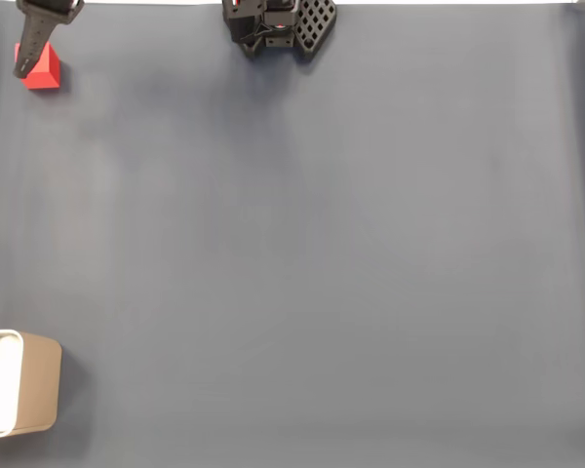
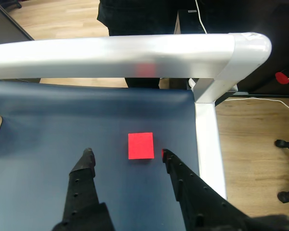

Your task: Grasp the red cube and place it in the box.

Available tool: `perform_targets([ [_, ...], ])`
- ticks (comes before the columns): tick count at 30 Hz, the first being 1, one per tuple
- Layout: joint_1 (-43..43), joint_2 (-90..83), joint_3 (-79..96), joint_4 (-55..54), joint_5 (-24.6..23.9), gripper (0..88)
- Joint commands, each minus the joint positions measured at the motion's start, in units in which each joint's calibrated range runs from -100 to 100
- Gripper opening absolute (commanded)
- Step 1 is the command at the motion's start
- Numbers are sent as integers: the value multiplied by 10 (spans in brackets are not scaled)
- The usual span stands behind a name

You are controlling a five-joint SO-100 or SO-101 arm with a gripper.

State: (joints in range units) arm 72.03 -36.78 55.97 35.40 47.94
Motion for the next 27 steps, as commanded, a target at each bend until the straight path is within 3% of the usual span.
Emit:
perform_targets([
  [1,12,-18,1,-21,6,327],
  [27,5,-31,119,-112,17,331],
])
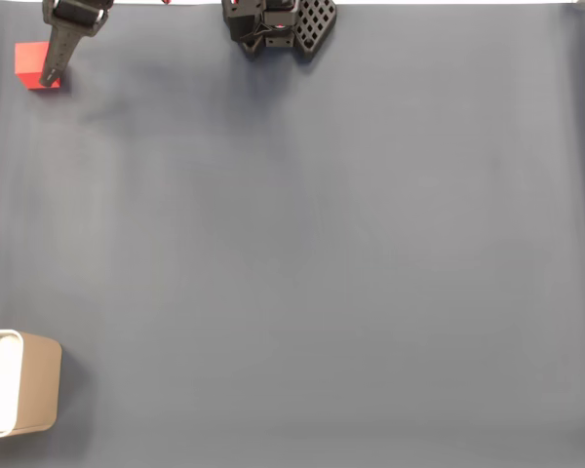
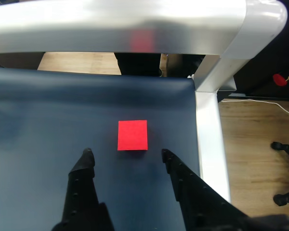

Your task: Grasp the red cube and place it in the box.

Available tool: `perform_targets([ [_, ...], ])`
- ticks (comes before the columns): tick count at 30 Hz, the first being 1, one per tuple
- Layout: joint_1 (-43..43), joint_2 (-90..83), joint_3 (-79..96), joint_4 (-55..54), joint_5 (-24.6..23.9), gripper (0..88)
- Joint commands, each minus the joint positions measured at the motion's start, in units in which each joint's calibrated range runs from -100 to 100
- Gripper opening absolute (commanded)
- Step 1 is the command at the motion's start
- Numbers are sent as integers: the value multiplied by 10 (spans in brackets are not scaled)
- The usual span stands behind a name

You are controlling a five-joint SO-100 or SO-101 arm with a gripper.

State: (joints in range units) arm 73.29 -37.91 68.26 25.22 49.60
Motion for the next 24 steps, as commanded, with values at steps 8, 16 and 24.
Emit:
perform_targets([
  [8,-21,-7,-3,-29,-3,335],
  [16,-34,9,-1,-47,-8,336],
  [24,-43,22,10,-69,-8,338],
])
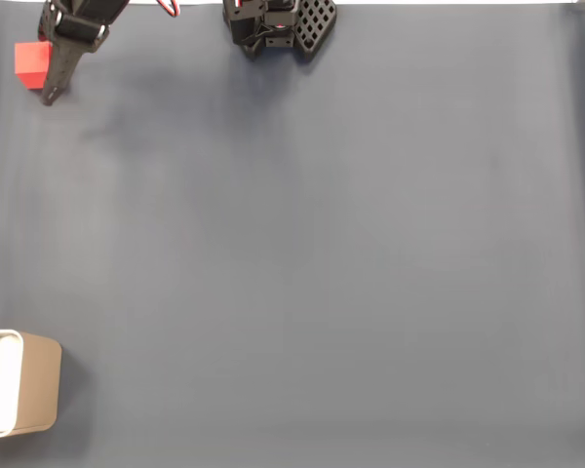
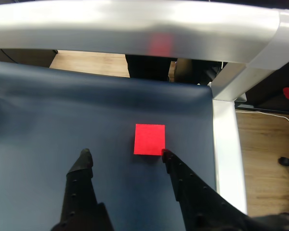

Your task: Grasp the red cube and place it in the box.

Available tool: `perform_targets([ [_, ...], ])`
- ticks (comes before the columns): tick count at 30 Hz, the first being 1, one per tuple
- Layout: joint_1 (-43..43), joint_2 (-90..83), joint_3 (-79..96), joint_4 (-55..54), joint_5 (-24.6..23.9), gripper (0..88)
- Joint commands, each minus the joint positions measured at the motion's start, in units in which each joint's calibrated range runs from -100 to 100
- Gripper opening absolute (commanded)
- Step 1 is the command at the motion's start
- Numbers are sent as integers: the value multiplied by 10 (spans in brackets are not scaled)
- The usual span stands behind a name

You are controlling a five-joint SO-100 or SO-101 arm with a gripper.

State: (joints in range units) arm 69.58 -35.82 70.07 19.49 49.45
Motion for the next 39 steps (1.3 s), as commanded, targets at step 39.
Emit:
perform_targets([
  [39,21,97,-27,-83,-4,341],
])
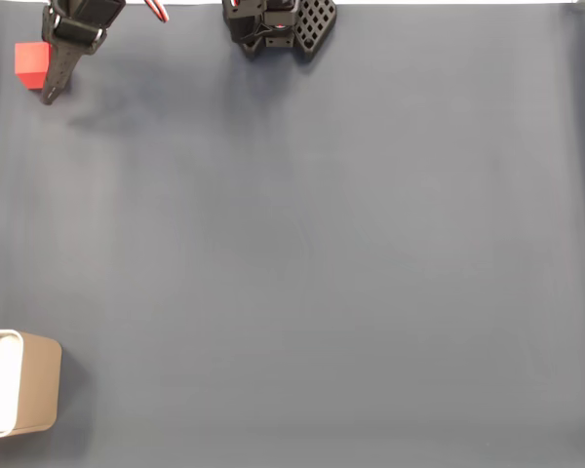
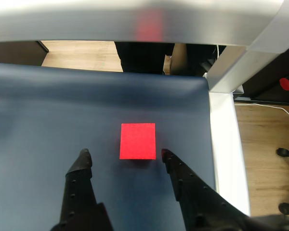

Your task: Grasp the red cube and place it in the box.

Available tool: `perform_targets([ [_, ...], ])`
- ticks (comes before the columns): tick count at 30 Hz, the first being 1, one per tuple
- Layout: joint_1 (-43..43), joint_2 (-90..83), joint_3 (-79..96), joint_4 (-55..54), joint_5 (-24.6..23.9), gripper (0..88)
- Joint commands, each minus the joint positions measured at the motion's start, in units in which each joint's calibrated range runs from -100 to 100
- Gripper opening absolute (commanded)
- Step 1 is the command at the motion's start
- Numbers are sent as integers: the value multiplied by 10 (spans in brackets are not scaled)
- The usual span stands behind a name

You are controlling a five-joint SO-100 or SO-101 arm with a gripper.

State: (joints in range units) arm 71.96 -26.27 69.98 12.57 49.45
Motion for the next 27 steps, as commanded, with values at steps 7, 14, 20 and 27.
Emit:
perform_targets([
  [7,-2,24,-40,-19,-5,342],
  [14,-3,37,-48,-20,-6,342],
  [20,-7,56,-65,-22,-8,342],
  [27,-13,80,-88,-22,-10,342],
])
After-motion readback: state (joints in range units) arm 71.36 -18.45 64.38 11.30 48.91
